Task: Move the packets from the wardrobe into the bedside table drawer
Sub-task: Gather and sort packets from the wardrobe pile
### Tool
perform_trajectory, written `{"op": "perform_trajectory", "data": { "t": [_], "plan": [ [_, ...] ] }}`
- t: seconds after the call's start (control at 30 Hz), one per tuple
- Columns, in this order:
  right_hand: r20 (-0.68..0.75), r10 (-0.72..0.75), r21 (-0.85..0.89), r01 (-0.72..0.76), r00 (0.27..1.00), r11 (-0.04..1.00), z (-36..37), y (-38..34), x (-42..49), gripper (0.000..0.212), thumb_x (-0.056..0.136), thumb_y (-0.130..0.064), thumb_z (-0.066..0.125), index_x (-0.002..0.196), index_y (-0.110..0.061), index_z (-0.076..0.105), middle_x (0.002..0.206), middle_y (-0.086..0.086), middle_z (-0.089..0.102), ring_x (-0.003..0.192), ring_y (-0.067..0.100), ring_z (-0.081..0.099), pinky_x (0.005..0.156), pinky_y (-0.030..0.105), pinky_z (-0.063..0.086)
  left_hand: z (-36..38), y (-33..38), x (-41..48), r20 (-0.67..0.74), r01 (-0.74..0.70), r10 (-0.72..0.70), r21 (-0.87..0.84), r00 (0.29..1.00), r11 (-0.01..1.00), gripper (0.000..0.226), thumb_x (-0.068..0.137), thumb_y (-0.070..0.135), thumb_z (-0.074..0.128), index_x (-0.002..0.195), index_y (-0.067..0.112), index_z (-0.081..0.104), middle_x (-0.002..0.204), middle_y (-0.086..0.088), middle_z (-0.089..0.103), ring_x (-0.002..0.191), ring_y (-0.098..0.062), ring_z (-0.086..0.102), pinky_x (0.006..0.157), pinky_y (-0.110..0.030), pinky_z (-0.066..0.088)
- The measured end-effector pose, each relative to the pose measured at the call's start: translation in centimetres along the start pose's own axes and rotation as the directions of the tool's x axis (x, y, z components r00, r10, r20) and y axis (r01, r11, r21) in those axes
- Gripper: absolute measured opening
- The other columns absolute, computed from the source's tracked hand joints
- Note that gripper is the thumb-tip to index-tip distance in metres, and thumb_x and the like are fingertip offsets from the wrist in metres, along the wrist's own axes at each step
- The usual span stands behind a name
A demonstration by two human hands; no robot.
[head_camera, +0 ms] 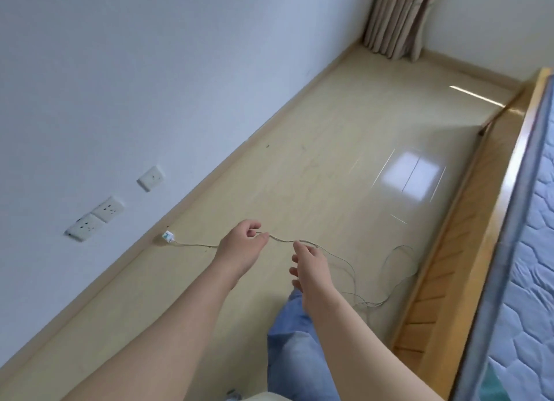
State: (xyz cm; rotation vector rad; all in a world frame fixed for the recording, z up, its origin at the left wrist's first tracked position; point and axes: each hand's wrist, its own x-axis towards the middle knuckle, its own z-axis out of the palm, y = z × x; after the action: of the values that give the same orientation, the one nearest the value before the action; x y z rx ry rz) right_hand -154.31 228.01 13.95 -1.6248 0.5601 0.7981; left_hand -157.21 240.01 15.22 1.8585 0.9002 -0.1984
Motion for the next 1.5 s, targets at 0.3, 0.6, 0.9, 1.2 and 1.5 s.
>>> {"op": "perform_trajectory", "data": {
  "t": [0.3,0.6,0.9,1.2,1.5],
  "plan": [
    [-0.068,-0.073,0.203,0.085,0.995,0.975,-6.1,-19.7,13.5,0.018,0.096,-0.032,0.047,0.107,-0.018,0.05,0.084,-0.005,0.052,0.083,0.015,0.051,0.068,0.026,0.041,6.6,18.3,15.8,0.117,-0.112,0.106,0.052,0.987,0.992,0.035,0.092,0.032,0.054,0.126,0.024,0.053,0.12,0.002,0.054,0.105,-0.013,0.049,0.086,-0.024,0.036],
    [-0.223,0.085,0.336,-0.006,0.971,0.942,-12.4,-30.8,26.5,0.016,0.098,-0.03,0.045,0.104,-0.016,0.049,0.08,-0.002,0.049,0.075,0.014,0.046,0.061,0.025,0.038,15.4,31.7,31.1,0.338,-0.187,0.14,0.109,0.931,0.976,0.035,0.094,0.027,0.053,0.128,0.018,0.052,0.114,0.001,0.052,0.102,-0.014,0.049,0.085,-0.025,0.036],
    [-0.303,0.05,0.415,0.085,0.952,0.906,-15.1,-51.8,41.8,0.015,0.097,-0.029,0.046,0.105,-0.018,0.051,0.085,-0.004,0.052,0.083,0.016,0.05,0.067,0.026,0.04,20.9,51.1,49.7,0.461,-0.337,0.235,0.152,0.856,0.929,0.034,0.094,0.03,0.052,0.128,0.023,0.051,0.12,0.003,0.053,0.105,-0.013,0.05,0.085,-0.025,0.037],
    [-0.356,0.197,0.564,0.043,0.913,0.824,-24.1,-63.3,53.1,0.011,0.097,-0.024,0.045,0.089,-0.018,0.049,0.072,-0.002,0.046,0.066,0.014,0.04,0.059,0.025,0.034,30.1,63.7,61.3,0.528,-0.247,0.124,0.169,0.84,0.954,0.029,0.094,0.028,0.052,0.122,0.021,0.054,0.116,-0.002,0.057,0.109,-0.022,0.055,0.084,-0.031,0.041],
    [-0.427,0.13,0.541,0.137,0.895,0.83,-40.8,-78.1,66.2,0.012,0.095,-0.024,0.046,0.1,-0.015,0.05,0.08,0.0,0.049,0.078,0.018,0.047,0.07,0.028,0.039,44.4,83.1,71.6,0.485,-0.296,0.206,0.115,0.85,0.948,0.029,0.094,0.027,0.052,0.122,0.02,0.055,0.114,0.0,0.055,0.11,-0.022,0.055,0.086,-0.031,0.041]
  ]
}}
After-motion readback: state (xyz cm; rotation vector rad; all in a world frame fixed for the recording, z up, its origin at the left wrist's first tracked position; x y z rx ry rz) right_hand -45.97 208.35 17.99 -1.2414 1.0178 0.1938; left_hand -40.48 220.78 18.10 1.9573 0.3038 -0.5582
